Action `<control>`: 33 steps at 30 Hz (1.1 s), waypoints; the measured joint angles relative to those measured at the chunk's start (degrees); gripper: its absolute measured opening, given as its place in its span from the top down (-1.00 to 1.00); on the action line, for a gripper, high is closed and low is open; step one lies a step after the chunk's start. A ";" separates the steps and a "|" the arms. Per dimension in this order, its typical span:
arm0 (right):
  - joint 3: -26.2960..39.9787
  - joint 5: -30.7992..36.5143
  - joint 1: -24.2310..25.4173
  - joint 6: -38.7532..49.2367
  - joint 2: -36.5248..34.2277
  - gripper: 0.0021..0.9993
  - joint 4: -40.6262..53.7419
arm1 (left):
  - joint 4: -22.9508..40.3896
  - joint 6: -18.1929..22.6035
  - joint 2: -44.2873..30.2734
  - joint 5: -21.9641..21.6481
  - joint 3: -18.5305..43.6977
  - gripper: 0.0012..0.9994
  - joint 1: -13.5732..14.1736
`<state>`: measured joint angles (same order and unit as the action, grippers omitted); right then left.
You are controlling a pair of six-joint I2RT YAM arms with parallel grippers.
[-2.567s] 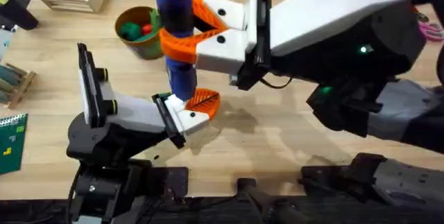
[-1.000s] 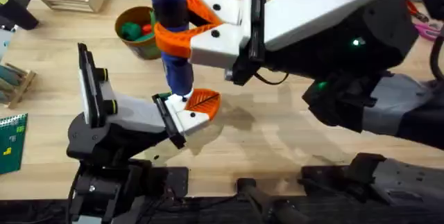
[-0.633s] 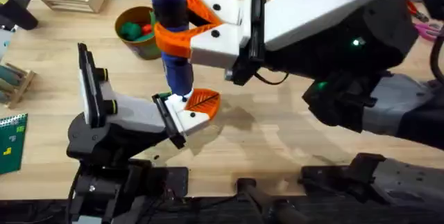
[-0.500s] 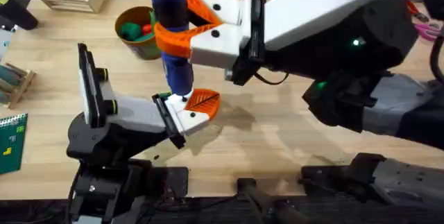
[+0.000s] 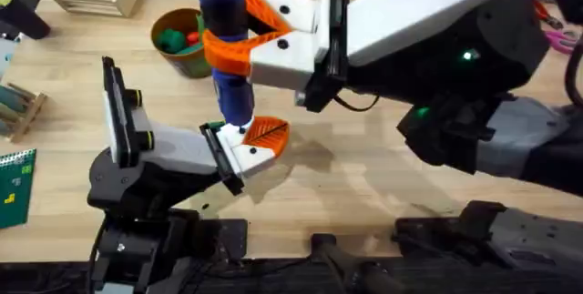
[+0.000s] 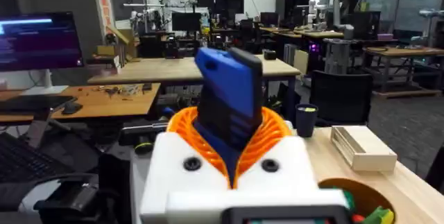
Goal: Pick up the gripper from the table and insert it into the empty holder that is missing its gripper. Then pick up a screw, insert it into the mounting hole, and use the screwdriver to tighten it. Finally, clean up the table by picking up the vegetable and placing it into the bucket.
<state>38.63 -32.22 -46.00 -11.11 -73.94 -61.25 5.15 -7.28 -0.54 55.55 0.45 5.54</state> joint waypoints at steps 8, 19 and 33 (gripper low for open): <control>0.11 -0.01 0.02 -0.29 0.49 0.95 0.14 | 0.00 0.01 0.01 0.00 0.00 0.99 0.00; 0.65 0.06 0.04 -0.47 0.49 0.95 3.63 | 0.02 -0.01 0.00 0.02 0.00 0.99 0.00; 0.74 0.03 0.04 -0.48 0.49 0.95 4.17 | 0.02 -0.03 0.02 0.19 0.00 0.99 0.00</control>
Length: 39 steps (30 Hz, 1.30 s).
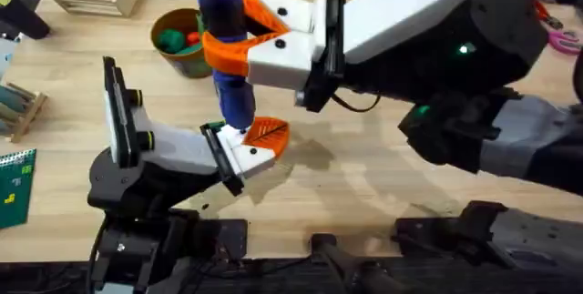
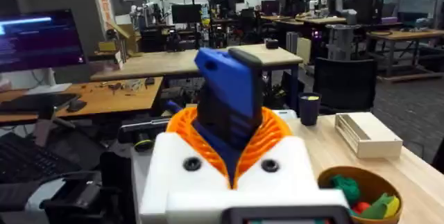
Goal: Pick up the gripper from the table and insert it into the empty holder that is missing its gripper. Then pick up a screw, insert it into the mounting hole, and use the screwdriver to tighten it. Finally, clean up the table by picking up the vegetable and placing it into the bucket.
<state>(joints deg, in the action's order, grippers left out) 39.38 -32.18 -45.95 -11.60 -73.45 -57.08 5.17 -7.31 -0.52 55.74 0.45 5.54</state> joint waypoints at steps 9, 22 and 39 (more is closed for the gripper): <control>0.00 -0.24 -0.04 0.02 0.00 0.95 -0.68 | 0.00 0.04 -0.02 0.09 0.00 0.99 0.00; 4.63 -0.39 3.59 -3.02 0.04 0.95 -8.09 | 0.35 0.42 0.42 0.02 0.24 0.99 0.00; 4.83 16.25 24.49 42.89 0.65 0.95 37.11 | 0.33 0.39 0.42 0.02 0.24 0.99 0.00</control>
<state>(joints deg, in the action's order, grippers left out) 44.21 -15.93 -21.46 31.29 -72.80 -19.97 5.50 -6.92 -0.10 55.77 0.69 5.54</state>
